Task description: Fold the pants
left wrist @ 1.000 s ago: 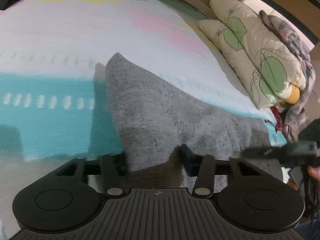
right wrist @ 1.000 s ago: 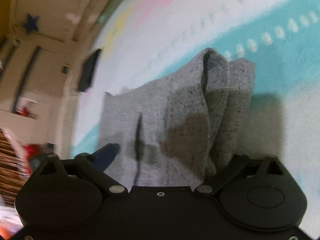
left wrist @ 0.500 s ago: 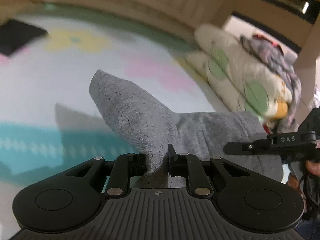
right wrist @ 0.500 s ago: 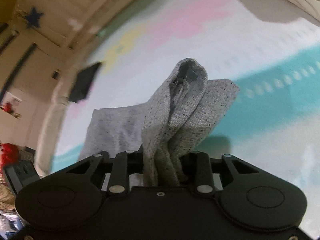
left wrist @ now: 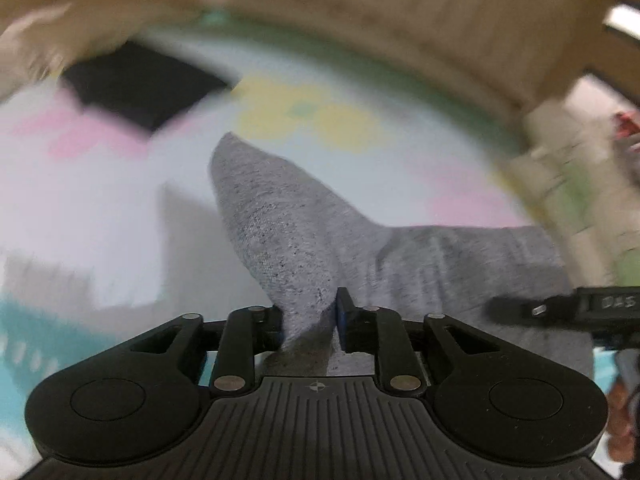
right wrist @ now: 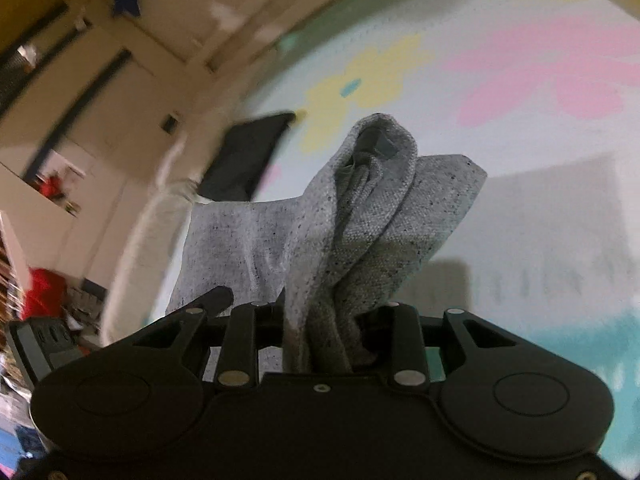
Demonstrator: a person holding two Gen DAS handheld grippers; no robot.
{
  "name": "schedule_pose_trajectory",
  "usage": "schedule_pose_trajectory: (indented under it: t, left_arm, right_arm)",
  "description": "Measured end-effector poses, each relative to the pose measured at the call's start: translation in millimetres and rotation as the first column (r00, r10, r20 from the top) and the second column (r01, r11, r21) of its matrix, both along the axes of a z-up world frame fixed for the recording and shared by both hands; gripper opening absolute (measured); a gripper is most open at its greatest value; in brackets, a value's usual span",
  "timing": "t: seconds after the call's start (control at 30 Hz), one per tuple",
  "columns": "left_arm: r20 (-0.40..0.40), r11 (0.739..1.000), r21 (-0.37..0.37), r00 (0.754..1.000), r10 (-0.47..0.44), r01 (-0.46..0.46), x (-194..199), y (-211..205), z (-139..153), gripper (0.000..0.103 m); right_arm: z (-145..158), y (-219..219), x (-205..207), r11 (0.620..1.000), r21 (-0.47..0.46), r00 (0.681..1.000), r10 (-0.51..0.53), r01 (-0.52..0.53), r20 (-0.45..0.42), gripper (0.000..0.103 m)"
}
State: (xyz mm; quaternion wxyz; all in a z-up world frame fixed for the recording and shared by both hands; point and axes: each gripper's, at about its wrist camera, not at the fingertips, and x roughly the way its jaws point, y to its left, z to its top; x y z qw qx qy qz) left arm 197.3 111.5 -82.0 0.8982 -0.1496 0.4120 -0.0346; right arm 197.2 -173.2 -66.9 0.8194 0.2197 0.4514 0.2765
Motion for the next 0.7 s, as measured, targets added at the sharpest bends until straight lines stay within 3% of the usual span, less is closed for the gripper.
schedule_pose_trajectory:
  t: [0.07,0.1,0.13,0.17,0.2,0.27,0.33,0.47,0.7]
  left_arm:
    - [-0.079,0.998,0.038,0.996,0.046,-0.043,7.7,5.9,-25.1,0.033]
    - [-0.071,0.999,0.016,0.996,0.05,-0.049,5.8,10.9,-33.8,0.042]
    - [-0.044,0.998,-0.014,0.997,0.063,-0.064,1.4,15.2,-38.8,0.047]
    - [-0.035,0.997,-0.027,0.997,0.076,-0.077,-0.9,16.9,-42.1,0.048]
    - [-0.024,0.996,-0.033,0.997,0.077,-0.077,-2.5,17.0,-44.2,0.049]
    - [-0.008,0.998,0.002,0.998,0.06,-0.06,-3.7,12.8,-43.8,0.05]
    - [-0.004,0.998,0.047,0.999,0.044,-0.043,-1.9,7.1,-38.3,0.05]
    - [0.009,0.993,0.085,0.997,0.078,-0.079,-3.4,3.3,-17.7,0.049]
    - [0.137,0.974,0.165,0.982,0.132,-0.154,-43.8,-12.0,44.4,0.049]
  right_arm:
    - [-17.9,-0.1,5.8,0.994,-0.104,0.999,-0.035,0.032,-0.029,0.059]
    - [-28.3,2.1,9.2,0.981,-0.188,0.997,-0.063,0.055,-0.038,0.073]
    - [-39.2,4.6,11.4,0.953,-0.296,0.996,-0.086,0.071,-0.035,0.083]
    - [-48.2,7.7,12.3,0.915,-0.397,0.995,-0.097,0.079,-0.026,0.085]
    - [-56.1,9.2,11.3,0.889,-0.452,0.997,-0.082,0.068,-0.01,0.095]
    - [-61.7,5.3,5.7,0.891,-0.451,0.998,-0.045,0.055,0.034,0.098]
    - [-61.5,2.3,5.6,0.893,-0.446,0.999,-0.046,0.05,0.02,0.099]
    - [-53.3,6.5,5.0,0.88,-0.471,0.998,-0.056,0.068,0.039,0.099]
    - [-2.8,28.8,-31.9,0.812,-0.568,0.97,0.009,0.135,0.243,0.099]
